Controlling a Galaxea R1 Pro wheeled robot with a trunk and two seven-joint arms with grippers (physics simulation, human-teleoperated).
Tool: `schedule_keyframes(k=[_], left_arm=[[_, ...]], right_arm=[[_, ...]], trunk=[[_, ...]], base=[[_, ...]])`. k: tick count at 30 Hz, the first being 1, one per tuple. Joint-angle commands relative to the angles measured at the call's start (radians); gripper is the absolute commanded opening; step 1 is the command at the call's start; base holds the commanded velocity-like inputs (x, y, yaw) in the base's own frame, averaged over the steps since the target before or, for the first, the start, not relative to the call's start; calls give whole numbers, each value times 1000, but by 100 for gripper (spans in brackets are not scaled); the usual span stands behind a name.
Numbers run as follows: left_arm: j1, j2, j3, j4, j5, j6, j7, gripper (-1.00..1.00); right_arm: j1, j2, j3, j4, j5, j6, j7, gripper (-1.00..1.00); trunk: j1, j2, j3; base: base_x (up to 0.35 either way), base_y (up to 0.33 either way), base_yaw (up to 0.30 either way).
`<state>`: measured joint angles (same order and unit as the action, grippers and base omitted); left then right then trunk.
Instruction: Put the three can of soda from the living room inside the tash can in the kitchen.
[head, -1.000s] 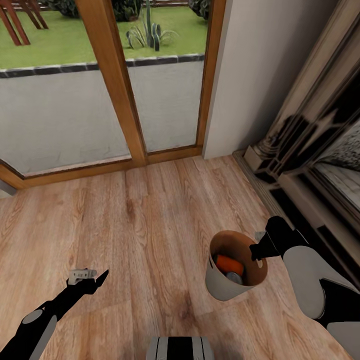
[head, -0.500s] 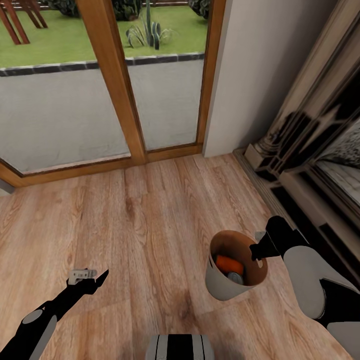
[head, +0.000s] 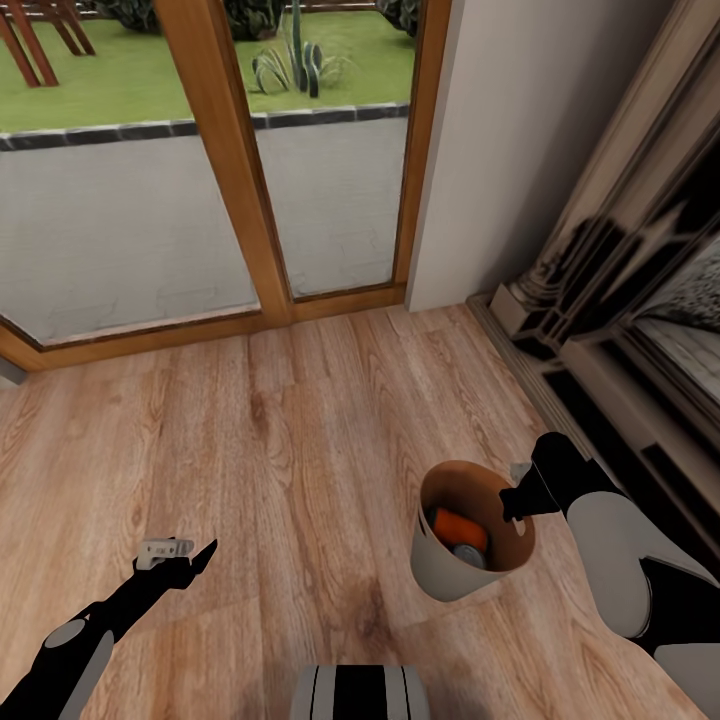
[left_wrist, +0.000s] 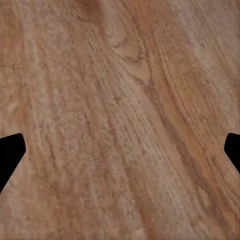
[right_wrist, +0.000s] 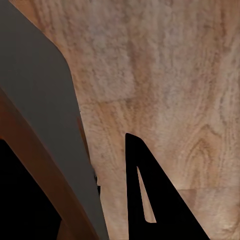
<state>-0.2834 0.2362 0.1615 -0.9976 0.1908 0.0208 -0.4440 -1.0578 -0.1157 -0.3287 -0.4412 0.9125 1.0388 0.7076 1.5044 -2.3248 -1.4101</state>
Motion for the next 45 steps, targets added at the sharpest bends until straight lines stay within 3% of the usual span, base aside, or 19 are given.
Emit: schedule_keyframes(k=[1, 7, 17, 29, 45], left_arm=[[0, 0, 1, 0, 7, 2, -5, 100], [0, 0, 1, 0, 7, 2, -5, 100], [0, 0, 1, 0, 7, 2, -5, 100], [0, 0, 1, 0, 7, 2, -5, 100], [0, 0, 1, 2, 6, 2, -5, 100]], right_arm=[[-1, 1, -7, -1, -6, 8, 9, -100], [-1, 1, -7, -1, -6, 8, 9, -100], [-1, 0, -7, -1, -6, 8, 9, -100], [2, -1, -7, -2, -5, 8, 9, -100], [2, -1, -8, -2, -5, 8, 12, -100]], trunk=[[0, 0, -1], [0, 0, -1], [38, -70, -32], [38, -70, -32], [92, -168, -76]], base=[[0, 0, 0], [0, 0, 0], [0, 0, 0], [0, 0, 0], [0, 0, 0]])
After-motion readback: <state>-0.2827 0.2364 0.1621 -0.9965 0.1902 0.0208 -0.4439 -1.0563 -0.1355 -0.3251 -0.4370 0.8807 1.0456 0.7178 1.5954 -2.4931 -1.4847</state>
